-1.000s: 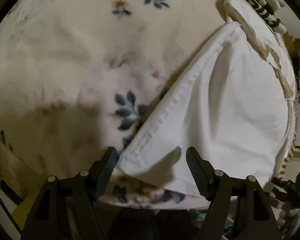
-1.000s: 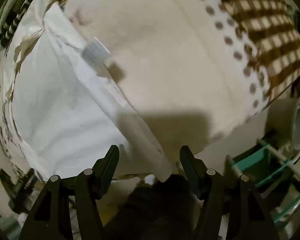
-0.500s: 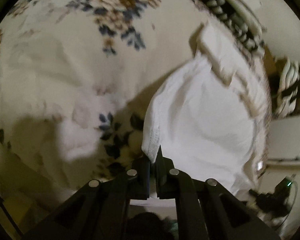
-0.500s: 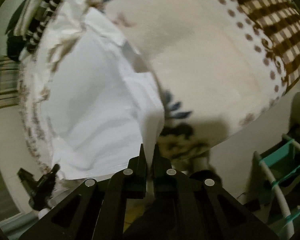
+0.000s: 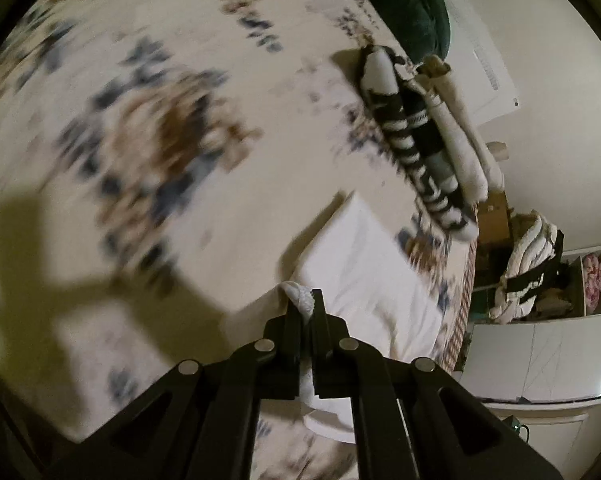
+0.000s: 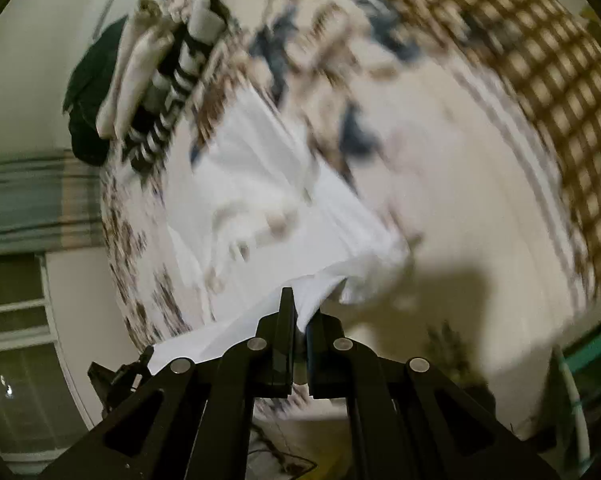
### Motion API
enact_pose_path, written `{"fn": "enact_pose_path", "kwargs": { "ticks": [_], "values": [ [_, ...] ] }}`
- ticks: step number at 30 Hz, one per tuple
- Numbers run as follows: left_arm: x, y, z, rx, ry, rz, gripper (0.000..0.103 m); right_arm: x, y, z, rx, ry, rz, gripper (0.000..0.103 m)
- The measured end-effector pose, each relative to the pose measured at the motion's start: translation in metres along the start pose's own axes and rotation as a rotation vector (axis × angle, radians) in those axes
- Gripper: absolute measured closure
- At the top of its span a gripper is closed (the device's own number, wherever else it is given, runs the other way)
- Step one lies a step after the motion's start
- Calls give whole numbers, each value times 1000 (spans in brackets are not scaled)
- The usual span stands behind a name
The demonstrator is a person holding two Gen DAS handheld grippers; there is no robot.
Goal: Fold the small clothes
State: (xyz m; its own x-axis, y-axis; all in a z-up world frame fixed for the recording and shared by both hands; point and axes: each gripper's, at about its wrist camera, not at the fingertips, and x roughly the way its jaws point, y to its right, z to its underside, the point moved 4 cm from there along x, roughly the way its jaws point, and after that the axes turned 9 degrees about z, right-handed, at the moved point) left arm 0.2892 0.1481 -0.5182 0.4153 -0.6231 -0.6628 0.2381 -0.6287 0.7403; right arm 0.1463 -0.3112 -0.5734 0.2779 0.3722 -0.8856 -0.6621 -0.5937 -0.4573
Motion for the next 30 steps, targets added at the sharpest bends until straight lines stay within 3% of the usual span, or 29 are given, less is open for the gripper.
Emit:
{"fn": "enact_pose_path", "kwargs": {
  "ticks": [3,8,13,17,18,19,21,22,23,25,27,30],
  "values": [
    [37,23,-40,23,7,-2,101,8,-19,-58,20,39,-11,98],
    [98,44,-91,70,2,-68,101,45,-42,-136,46,49,21,98],
    [146,43,-112,101,-37,-161,100,78,-45,-178,90,63,11,98],
    [159,28,-125,-9,-59,-146,98,102,-36,-201,177,51,-87,97],
    [160,24,-127,-36,-64,-133,97,106,-32,-204,193,43,-108,92],
    [158,22,-128,-53,-64,-128,90,106,-30,-206,204,48,-120,87],
    [145,23,-130,-47,-26,-112,73,95,-27,-205,204,98,-131,42],
    [135,25,-127,-40,-5,-102,57,88,-27,-203,193,123,-132,40],
    [126,27,-124,-33,10,-92,51,80,-29,-199,167,148,-116,40],
    [108,31,-110,3,40,-96,51,66,-36,-185,83,180,-45,40],
    [93,41,-81,83,43,-162,51,61,-50,-162,-45,188,64,40],
    [102,61,-32,234,-51,-256,51,82,-81,-124,-278,126,249,40]
  ]
}}
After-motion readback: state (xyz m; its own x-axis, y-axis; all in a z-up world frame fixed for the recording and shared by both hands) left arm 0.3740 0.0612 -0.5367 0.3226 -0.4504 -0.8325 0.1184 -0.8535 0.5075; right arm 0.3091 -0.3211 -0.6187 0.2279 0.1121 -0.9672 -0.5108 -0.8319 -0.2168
